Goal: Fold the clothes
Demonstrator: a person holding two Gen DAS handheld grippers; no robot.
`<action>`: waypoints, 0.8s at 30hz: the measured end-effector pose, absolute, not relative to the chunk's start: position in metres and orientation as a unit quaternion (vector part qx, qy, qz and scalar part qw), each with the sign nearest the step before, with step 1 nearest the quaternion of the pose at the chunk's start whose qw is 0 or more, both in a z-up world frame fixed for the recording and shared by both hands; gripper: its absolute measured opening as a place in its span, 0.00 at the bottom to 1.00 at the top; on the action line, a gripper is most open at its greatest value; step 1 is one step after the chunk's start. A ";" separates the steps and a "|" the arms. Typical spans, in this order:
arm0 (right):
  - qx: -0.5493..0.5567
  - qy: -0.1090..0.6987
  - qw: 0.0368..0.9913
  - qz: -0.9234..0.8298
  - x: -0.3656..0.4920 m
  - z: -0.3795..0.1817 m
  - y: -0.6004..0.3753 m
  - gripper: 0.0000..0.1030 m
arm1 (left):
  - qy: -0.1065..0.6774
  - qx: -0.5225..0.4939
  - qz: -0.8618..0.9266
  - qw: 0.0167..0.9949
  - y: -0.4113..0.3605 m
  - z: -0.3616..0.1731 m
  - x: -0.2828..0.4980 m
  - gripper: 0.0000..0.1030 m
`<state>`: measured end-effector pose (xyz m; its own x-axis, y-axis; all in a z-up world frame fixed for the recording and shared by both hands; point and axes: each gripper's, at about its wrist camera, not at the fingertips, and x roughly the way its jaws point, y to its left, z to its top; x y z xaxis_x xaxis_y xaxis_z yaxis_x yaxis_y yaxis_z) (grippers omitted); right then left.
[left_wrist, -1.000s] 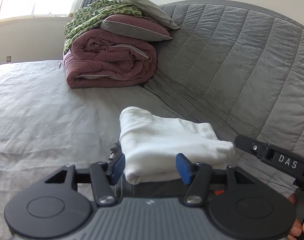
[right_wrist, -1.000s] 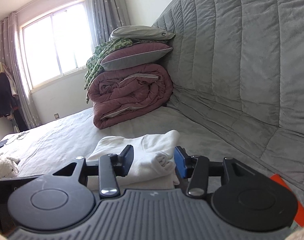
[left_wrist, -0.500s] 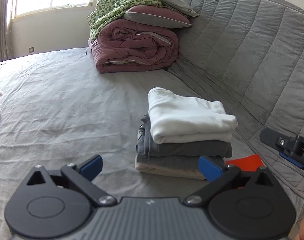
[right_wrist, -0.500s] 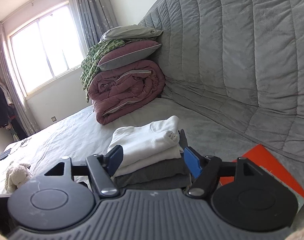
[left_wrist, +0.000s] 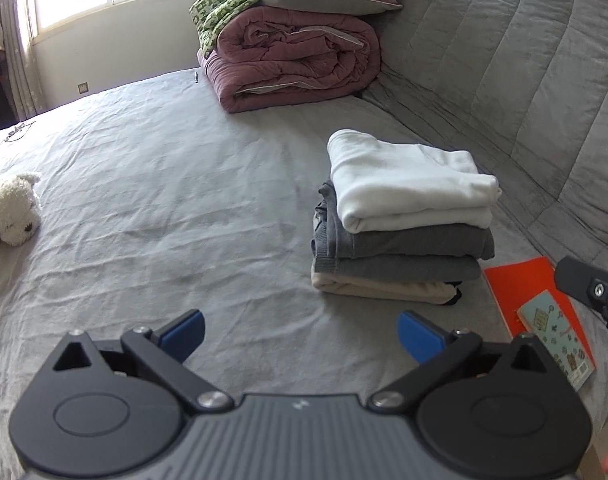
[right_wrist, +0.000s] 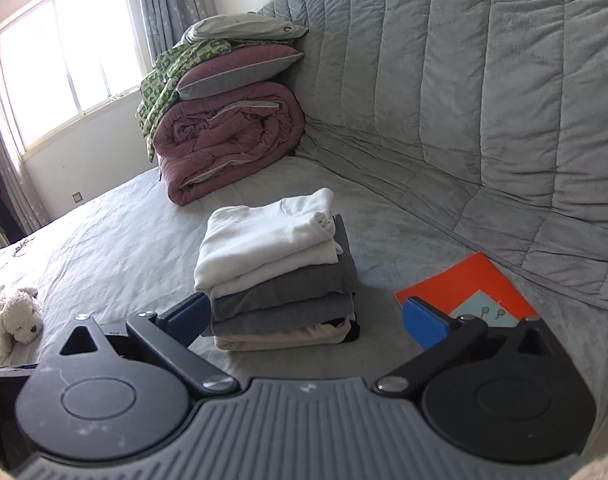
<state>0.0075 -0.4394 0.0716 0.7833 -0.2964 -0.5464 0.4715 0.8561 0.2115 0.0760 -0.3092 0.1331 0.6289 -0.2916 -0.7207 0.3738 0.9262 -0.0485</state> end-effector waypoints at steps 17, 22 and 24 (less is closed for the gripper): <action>0.156 0.277 0.916 -0.245 0.007 0.068 -0.438 1.00 | 0.401 0.088 -0.183 0.894 -0.319 0.127 0.074 1.00; 0.152 0.280 0.915 -0.249 0.009 0.069 -0.438 1.00 | 0.402 0.090 -0.186 0.892 -0.321 0.127 0.074 1.00; 0.149 0.280 0.915 -0.249 0.009 0.069 -0.437 1.00 | 0.402 0.090 -0.186 0.892 -0.321 0.128 0.073 1.00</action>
